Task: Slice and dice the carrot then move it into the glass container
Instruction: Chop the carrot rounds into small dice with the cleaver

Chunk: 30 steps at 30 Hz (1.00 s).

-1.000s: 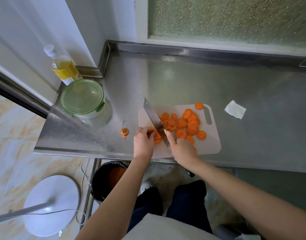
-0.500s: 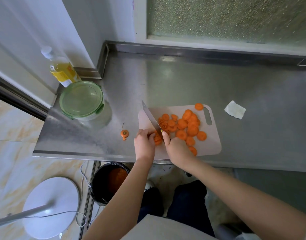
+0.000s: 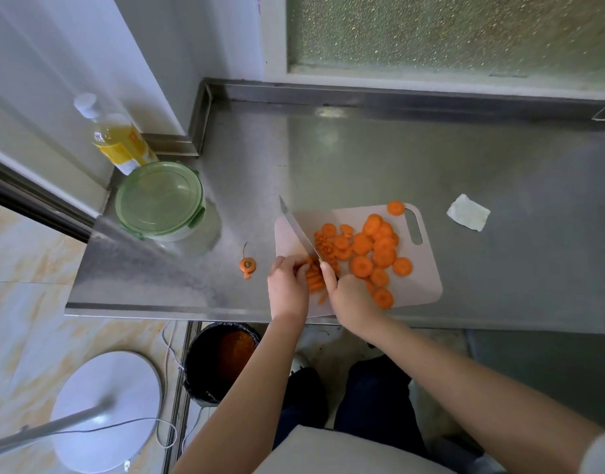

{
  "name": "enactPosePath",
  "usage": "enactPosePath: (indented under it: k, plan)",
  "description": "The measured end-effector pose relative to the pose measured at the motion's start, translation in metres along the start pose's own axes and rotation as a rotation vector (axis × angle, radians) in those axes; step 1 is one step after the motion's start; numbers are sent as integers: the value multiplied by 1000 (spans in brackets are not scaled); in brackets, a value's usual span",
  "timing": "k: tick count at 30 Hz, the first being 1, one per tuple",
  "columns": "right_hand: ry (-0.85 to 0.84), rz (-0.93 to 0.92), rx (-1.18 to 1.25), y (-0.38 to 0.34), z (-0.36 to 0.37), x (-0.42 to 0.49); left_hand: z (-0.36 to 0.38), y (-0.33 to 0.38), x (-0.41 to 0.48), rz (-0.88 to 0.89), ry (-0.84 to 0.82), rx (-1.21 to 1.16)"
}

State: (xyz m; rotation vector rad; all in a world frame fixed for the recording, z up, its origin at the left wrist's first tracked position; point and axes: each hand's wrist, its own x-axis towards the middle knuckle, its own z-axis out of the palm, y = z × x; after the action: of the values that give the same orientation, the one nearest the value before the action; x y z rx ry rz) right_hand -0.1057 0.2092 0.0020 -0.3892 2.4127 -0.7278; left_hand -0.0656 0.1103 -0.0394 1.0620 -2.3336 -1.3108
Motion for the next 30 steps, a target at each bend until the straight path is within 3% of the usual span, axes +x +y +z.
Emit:
enactPosePath:
  k: [7,11,17,30]
  plan:
    - [-147,140,128,15,-17,12,0,-5,3,66,-69,77]
    - [-77,89,159,14,-17,8,-5,-4,0,64,-122,52]
    - [-74,63,169,10,-21,4,-6,0,4,-3,-58,24]
    - [-122,87,-79,-4,-25,-7,-6,4,5,-54,-41,21]
